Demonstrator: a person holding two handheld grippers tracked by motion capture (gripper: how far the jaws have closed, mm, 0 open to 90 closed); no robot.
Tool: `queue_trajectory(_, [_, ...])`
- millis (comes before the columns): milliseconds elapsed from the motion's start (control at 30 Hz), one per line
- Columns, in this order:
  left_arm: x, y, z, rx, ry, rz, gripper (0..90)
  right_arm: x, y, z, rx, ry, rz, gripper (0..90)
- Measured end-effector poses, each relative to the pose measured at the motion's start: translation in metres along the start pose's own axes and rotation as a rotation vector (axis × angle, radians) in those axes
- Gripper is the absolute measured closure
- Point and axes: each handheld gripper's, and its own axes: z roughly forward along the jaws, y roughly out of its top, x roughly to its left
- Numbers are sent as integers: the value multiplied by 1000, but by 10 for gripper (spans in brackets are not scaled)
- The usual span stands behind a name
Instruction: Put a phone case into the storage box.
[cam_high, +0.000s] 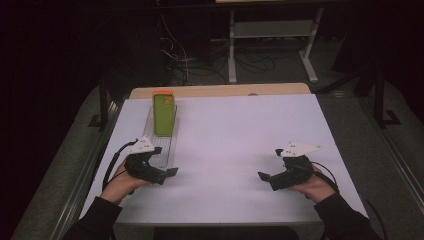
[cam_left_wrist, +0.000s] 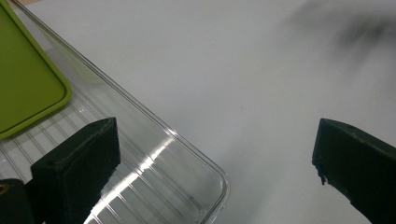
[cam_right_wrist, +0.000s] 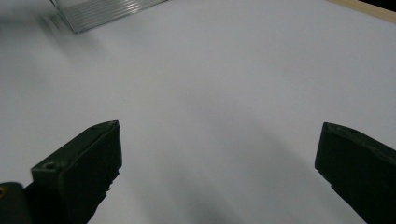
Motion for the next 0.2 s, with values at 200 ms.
queue_trajectory(200, [-2, 1, 1, 1, -4, -2, 5, 0, 0, -1, -1, -3, 0, 0])
